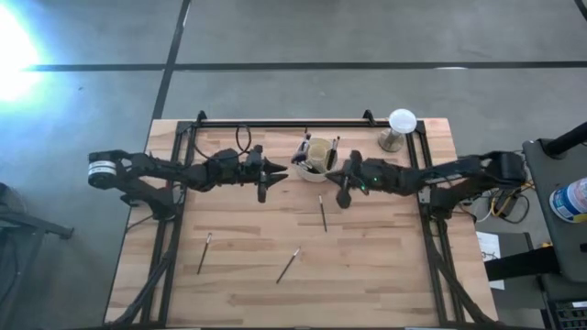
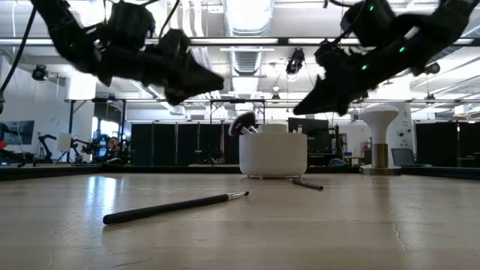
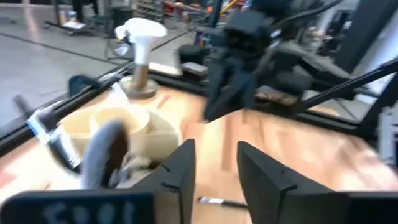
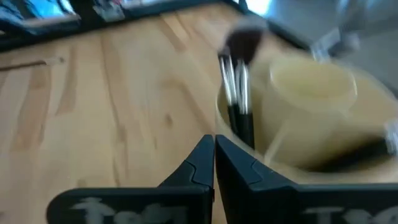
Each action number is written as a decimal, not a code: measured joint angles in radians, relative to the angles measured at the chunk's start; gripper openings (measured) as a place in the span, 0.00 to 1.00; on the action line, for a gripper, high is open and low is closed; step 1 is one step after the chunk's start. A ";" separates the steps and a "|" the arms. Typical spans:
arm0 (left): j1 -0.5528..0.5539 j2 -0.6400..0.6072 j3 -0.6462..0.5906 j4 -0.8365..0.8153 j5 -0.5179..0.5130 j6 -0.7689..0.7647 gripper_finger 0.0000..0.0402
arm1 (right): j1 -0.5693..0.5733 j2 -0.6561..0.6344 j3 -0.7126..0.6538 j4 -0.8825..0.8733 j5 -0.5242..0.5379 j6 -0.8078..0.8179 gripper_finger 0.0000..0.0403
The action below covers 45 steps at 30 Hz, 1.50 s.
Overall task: Put items in baskets/containers
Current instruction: Put the black silver eyeshadow brush into the pen organizer
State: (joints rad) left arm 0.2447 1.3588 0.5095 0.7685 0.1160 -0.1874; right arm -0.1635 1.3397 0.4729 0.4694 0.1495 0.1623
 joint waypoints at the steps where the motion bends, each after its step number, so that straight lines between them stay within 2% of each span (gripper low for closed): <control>1: 0.000 0.006 -0.021 0.028 -0.015 -0.003 0.25 | 0.025 -0.033 0.007 -0.079 0.034 0.042 0.03; 4: 0.000 0.033 -0.088 0.172 -0.027 -0.028 0.14 | 0.097 -0.097 0.042 -0.295 0.132 0.191 0.03; 7: 0.000 0.065 -0.154 0.329 -0.030 -0.037 0.03 | 0.152 -0.095 0.086 -0.443 0.168 0.340 0.03; 10: 0.000 0.084 -0.204 0.435 -0.076 -0.040 0.02 | 0.182 -0.042 0.133 -0.501 0.168 0.481 0.06; 16: 0.019 0.082 -0.252 0.446 -0.162 -0.050 0.00 | 0.183 0.138 0.227 -0.560 0.164 0.659 0.18; 22: 0.029 0.085 -0.256 0.407 -0.171 -0.023 0.00 | 0.149 0.314 0.384 -0.666 0.111 0.704 0.31; 26: 0.029 0.085 -0.263 0.400 -0.171 -0.013 0.00 | 0.130 0.418 0.495 -0.755 0.058 0.722 0.34; 33: 0.032 0.085 -0.285 0.399 -0.176 -0.003 0.00 | 0.117 0.546 0.654 -0.971 0.031 0.748 0.31; 45: 0.035 0.085 -0.292 0.401 -0.187 -0.005 0.00 | 0.113 0.650 0.741 -0.998 0.032 0.695 0.12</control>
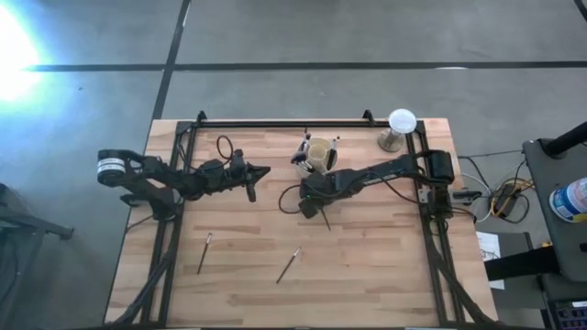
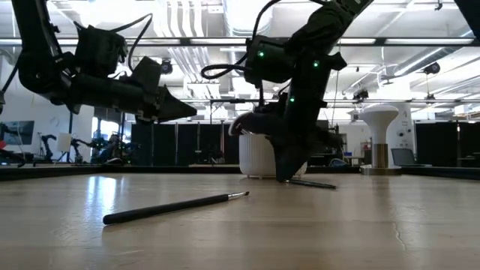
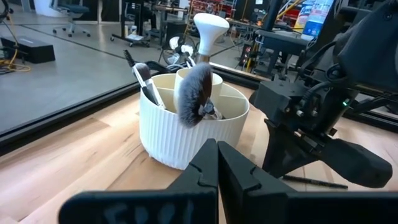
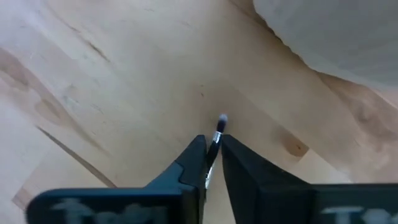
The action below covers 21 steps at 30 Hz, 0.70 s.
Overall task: Put items in baskets/containers
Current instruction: Put the black silver eyeshadow brush into the pen organizer
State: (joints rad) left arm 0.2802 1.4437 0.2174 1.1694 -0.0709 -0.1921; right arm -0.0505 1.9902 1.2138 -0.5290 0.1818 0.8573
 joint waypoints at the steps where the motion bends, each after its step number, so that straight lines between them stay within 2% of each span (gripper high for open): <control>1: 0.001 0.000 -0.001 0.000 0.000 0.000 0.00 | 0.000 0.000 0.002 0.001 0.000 -0.011 0.11; 7: 0.001 0.000 -0.001 0.007 0.000 -0.004 0.00 | -0.002 -0.042 -0.010 0.008 -0.003 -0.072 0.04; 15: 0.002 -0.002 -0.009 0.012 -0.001 -0.006 0.00 | -0.003 -0.157 -0.052 0.030 0.017 -0.156 0.02; 21: 0.009 -0.004 -0.011 0.016 -0.002 -0.010 0.00 | -0.002 -0.288 -0.122 0.213 0.027 -0.260 0.02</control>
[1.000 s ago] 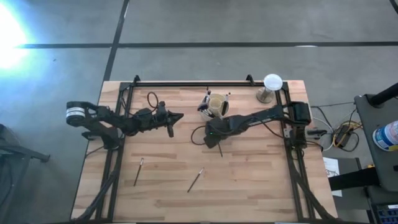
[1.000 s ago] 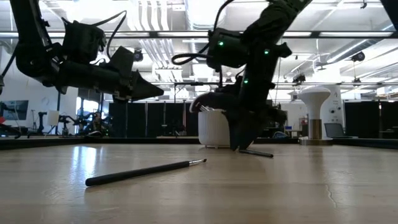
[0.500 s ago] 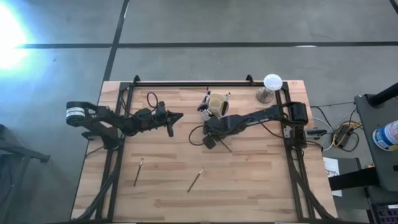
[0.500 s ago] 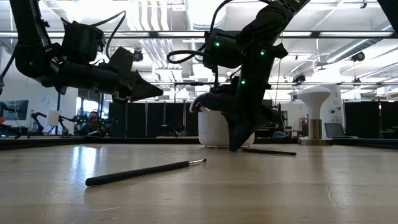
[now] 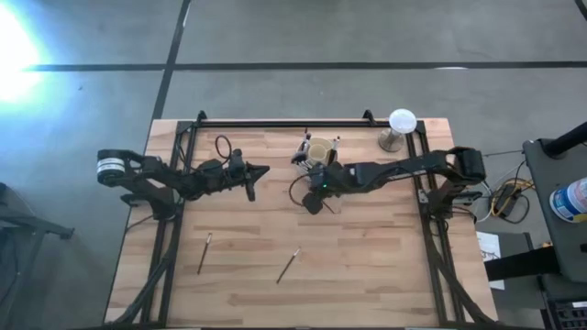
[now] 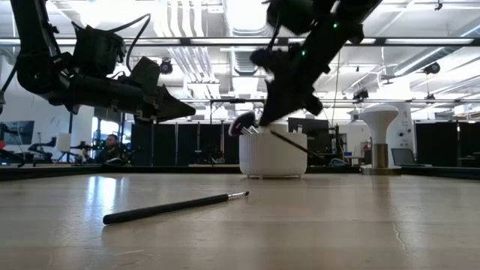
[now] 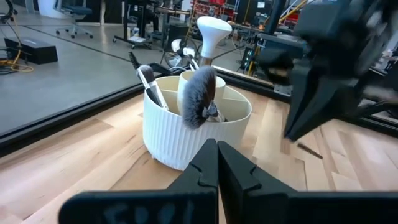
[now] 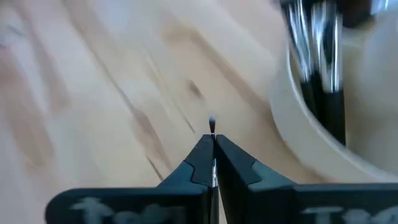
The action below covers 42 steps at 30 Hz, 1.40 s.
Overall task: Put items in baskets/containers
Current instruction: Put the black silver eyeshadow brush into the pen organizer
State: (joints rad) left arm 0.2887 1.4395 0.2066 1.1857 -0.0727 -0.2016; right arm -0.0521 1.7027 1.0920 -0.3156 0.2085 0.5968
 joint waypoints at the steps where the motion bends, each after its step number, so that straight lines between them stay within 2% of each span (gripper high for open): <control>1: 0.000 0.000 0.000 0.001 0.000 -0.001 0.00 | 0.000 -0.021 -0.017 0.051 0.000 -0.017 0.02; 6: 0.004 0.000 0.000 0.005 0.000 -0.005 0.00 | -0.019 -0.116 -0.087 0.311 0.000 -0.157 0.02; 11: 0.005 -0.001 0.000 0.013 0.000 -0.006 0.00 | -0.089 -0.167 -0.103 0.523 0.001 -0.308 0.02; 20: 0.005 -0.002 0.004 0.020 0.000 -0.007 0.00 | -0.283 -0.153 -0.069 0.717 -0.023 -0.463 0.02; 30: 0.004 -0.002 0.015 0.021 0.001 -0.008 0.00 | -0.399 -0.021 -0.079 0.902 -0.125 -0.435 0.02; 35: 0.004 -0.002 0.018 0.018 0.001 -0.008 0.00 | -0.404 0.035 -0.079 0.911 -0.134 -0.415 0.02; 42: 0.004 -0.002 0.018 0.013 0.003 -0.007 0.00 | -0.403 0.041 -0.094 0.901 -0.138 -0.387 0.02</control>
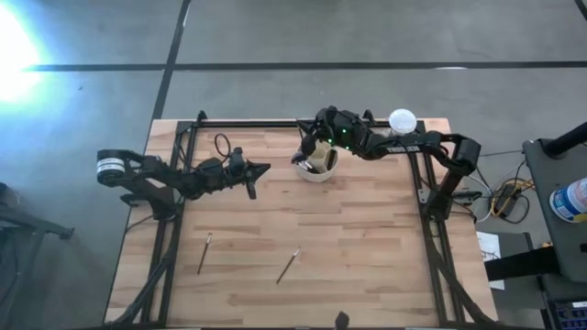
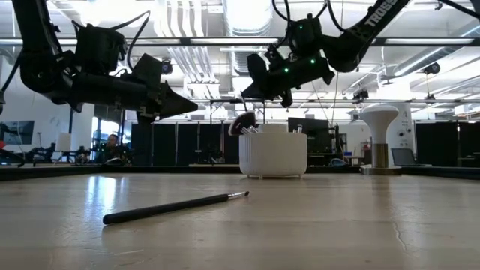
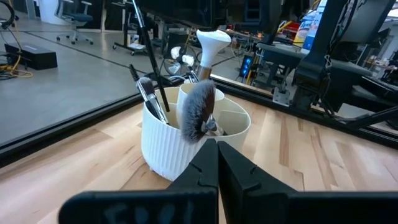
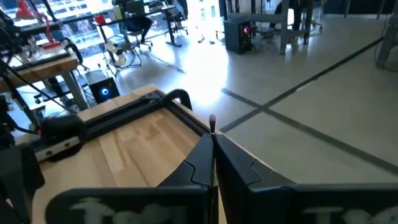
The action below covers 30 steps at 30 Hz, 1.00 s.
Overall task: Put items in baskets/containers
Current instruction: Put the black silver eyeshadow brush into the pen organizer
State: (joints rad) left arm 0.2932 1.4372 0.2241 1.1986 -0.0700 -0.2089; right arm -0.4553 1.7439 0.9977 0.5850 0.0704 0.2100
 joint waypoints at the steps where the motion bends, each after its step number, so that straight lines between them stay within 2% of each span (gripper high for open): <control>1: 0.000 0.000 0.000 -0.002 0.000 0.000 0.00 | 0.002 0.002 -0.005 0.001 0.003 0.000 0.02; 9: 0.000 0.000 0.000 -0.003 0.001 0.000 0.00 | 0.008 0.006 -0.080 0.077 0.008 0.035 0.02; 19: 0.000 0.000 0.000 -0.003 0.001 0.000 0.00 | 0.010 0.021 -0.091 0.076 0.008 0.046 0.02; 30: 0.000 0.000 0.000 -0.003 0.001 0.000 0.00 | 0.010 0.018 -0.091 0.014 0.003 0.042 0.14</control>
State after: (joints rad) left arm 0.2932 1.4372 0.2241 1.1957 -0.0692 -0.2089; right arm -0.4450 1.7618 0.9066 0.5993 0.0738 0.2522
